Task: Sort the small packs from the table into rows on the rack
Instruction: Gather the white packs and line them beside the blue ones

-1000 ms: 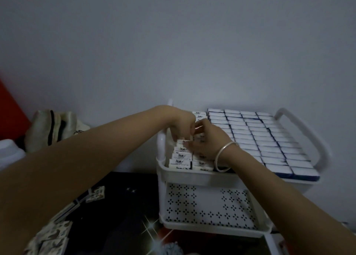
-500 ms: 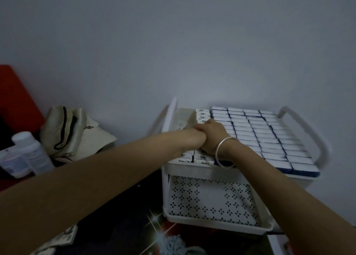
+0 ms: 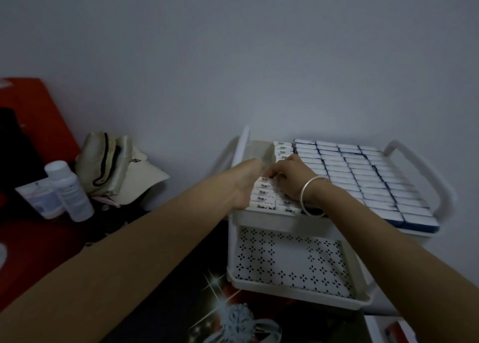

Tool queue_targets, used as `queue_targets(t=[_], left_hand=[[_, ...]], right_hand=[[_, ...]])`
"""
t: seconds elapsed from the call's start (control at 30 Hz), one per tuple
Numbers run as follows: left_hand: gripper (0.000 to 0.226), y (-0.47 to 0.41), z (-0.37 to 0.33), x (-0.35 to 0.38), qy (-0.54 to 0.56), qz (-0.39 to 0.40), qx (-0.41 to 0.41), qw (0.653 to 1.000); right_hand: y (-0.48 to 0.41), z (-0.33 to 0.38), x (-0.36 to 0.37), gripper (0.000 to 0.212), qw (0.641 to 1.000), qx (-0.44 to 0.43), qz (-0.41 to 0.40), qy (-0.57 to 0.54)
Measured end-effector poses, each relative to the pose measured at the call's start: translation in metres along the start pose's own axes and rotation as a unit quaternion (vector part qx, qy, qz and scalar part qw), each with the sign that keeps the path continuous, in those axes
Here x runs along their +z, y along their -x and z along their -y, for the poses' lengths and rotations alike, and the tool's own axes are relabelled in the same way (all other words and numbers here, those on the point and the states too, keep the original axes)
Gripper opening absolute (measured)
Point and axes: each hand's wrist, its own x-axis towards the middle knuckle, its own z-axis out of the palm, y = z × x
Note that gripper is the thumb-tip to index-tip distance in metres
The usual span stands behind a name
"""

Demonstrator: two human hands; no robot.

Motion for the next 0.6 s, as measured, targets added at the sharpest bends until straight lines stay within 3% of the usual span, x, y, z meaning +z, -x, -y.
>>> queue_targets(t=[0.07, 0.17, 0.2, 0.27, 0.3, 0.37, 0.43, 0.5, 0.6], left_hand=[[0.028, 0.001, 0.001, -0.001, -0.014, 0.009, 0.024, 1.000], [0.071, -0.001, 0.006, -0.006, -0.021, -0.020, 0.075, 0.997], [0.068, 0.007, 0.008, -0.010, -0.016, -0.018, 0.093, 0.995], [0.027, 0.026, 0.013, -0.023, -0.005, -0.005, 0.157, 0.988], [0.017, 0.035, 0.018, -0.033, -0.003, -0.008, 0.186, 0.983], [0.022, 0.052, 0.037, -0.059, 0.002, -0.045, 0.233, 0.971], [0.023, 0.056, 0.070, -0.090, 0.021, -0.146, 0.249, 0.957], [0.023, 0.051, 0.114, -0.123, 0.014, -0.240, 0.214, 0.947], [0.030, 0.044, 0.197, -0.170, -0.033, -0.311, 0.127, 0.941]], right_hand=[[-0.001, 0.000, 0.001, 0.049, 1.000, -0.010, -0.023, -0.013], [0.007, 0.004, -0.003, 0.052, 0.995, -0.024, -0.088, -0.040], [0.013, 0.009, -0.005, 0.050, 0.990, -0.029, -0.128, -0.046], [0.032, 0.025, -0.008, 0.043, 0.973, -0.060, -0.197, -0.106], [0.042, 0.035, -0.009, 0.041, 0.964, -0.078, -0.203, -0.156], [0.062, 0.059, -0.001, 0.040, 0.952, -0.110, -0.162, -0.234], [0.074, 0.082, 0.021, 0.039, 0.951, -0.134, -0.111, -0.257], [0.076, 0.101, 0.050, 0.038, 0.949, -0.142, -0.063, -0.275], [0.067, 0.124, 0.113, 0.035, 0.941, -0.123, 0.062, -0.309]])
